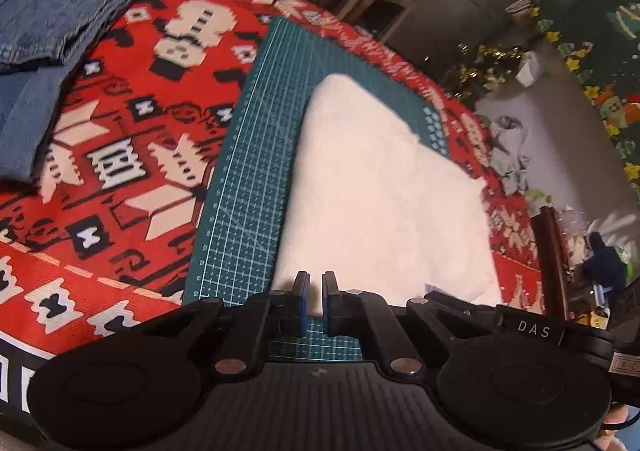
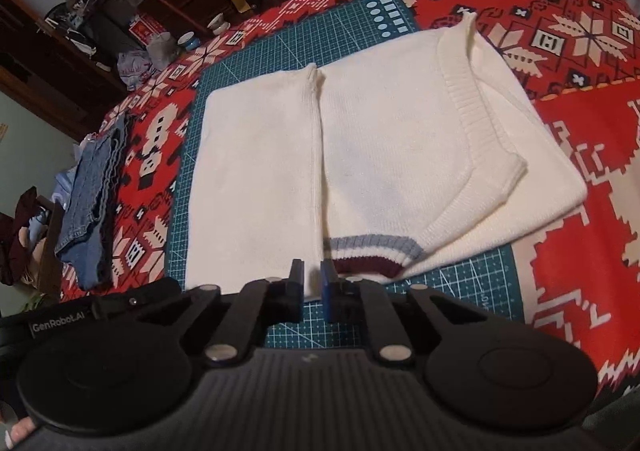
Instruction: Fold clothes
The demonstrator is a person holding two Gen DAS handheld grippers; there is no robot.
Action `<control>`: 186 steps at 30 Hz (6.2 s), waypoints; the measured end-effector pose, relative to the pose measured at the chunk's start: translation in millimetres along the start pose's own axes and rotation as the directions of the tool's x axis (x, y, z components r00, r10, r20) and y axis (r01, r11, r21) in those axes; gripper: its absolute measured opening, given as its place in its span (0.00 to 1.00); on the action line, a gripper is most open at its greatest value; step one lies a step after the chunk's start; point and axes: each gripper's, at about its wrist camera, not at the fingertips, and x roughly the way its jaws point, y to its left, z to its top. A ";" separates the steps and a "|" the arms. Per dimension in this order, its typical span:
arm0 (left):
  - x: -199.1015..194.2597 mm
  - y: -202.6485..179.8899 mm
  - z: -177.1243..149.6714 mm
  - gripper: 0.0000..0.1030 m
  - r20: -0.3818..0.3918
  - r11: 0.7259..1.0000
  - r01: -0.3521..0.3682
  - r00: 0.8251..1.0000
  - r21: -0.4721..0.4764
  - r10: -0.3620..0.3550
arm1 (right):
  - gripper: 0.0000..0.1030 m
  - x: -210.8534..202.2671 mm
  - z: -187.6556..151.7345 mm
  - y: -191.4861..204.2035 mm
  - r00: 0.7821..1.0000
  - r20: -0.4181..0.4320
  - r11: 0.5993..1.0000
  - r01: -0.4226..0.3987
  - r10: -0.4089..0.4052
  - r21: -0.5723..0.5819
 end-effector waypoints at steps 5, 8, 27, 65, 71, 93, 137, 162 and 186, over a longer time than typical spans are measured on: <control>6.7 -1.4 2.2 0.04 -0.007 1.000 -0.009 1.000 0.006 0.009 | 0.16 18.1 5.9 -2.0 1.000 -0.025 1.000 0.016 -0.016 0.014; 10.8 -0.4 2.7 0.04 -0.017 1.000 -0.018 1.000 0.006 0.018 | 0.12 18.6 1.8 0.5 0.999 -0.027 1.000 0.025 -0.025 0.003; -5.6 -4.1 -0.7 0.06 0.025 1.000 -0.012 1.000 0.026 0.011 | 0.10 -2.1 -2.5 -12.5 0.997 0.006 0.994 0.075 -0.076 0.076; 89.5 8.4 127.6 0.02 0.132 0.974 0.203 0.973 -0.105 -0.188 | 0.00 106.3 122.8 21.2 0.981 0.143 0.988 -0.144 0.134 0.063; 87.0 8.1 127.9 0.02 0.138 0.978 0.186 0.975 -0.098 -0.172 | 0.00 104.0 125.9 6.7 0.978 0.168 0.983 -0.143 0.122 0.116; 59.1 -50.1 101.0 0.01 0.068 0.991 0.045 0.996 0.130 -0.054 | 0.10 48.1 115.8 26.9 0.966 0.198 0.984 -0.177 0.166 0.037; 71.6 -40.3 99.3 0.02 0.006 0.971 0.026 1.000 0.236 -0.029 | 0.02 78.7 106.0 19.2 0.994 0.098 0.998 -0.035 0.040 -0.057; 70.5 -33.7 88.8 0.02 -0.146 0.970 0.103 0.987 0.222 -0.072 | 0.00 67.6 91.7 26.4 0.997 -0.017 0.995 0.079 -0.081 -0.063; 55.8 -28.2 96.1 0.04 0.017 0.961 -0.050 0.999 0.272 0.047 | 0.04 72.7 114.1 6.1 0.995 0.099 1.000 0.002 -0.005 0.028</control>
